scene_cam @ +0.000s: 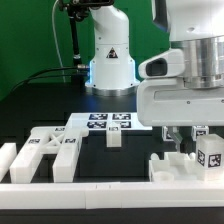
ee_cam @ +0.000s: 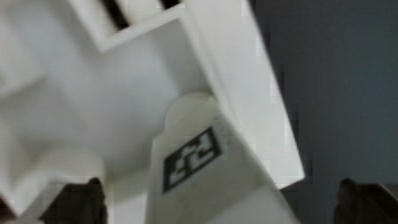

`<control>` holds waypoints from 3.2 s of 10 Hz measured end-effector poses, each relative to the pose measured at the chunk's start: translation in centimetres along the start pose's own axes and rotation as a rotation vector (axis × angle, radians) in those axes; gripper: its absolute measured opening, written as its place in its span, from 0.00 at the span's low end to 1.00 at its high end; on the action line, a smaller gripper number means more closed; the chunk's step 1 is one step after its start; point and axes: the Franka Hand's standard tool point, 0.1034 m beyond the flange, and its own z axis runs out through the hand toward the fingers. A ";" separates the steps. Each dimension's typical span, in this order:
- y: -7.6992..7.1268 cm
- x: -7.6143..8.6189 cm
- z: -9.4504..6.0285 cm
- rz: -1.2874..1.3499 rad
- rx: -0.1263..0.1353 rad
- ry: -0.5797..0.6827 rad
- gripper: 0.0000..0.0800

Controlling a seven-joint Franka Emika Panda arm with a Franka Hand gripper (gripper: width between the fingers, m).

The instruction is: Assemble chair

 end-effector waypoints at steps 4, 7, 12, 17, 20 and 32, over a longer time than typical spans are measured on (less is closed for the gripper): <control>0.0 -0.1 0.1 0.133 0.005 -0.003 0.46; -0.1 -0.1 0.1 0.406 0.002 -0.003 0.36; -0.4 -0.1 0.2 1.269 0.042 -0.046 0.36; 0.0 0.0 0.3 1.585 0.058 -0.072 0.36; 0.0 0.0 0.2 1.558 0.060 -0.070 0.76; 5.1 -1.6 -3.1 1.240 0.088 -0.012 0.81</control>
Offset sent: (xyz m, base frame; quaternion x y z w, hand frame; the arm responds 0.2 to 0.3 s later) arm 0.0000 0.0000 0.0000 0.0000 0.0000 0.1296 0.9916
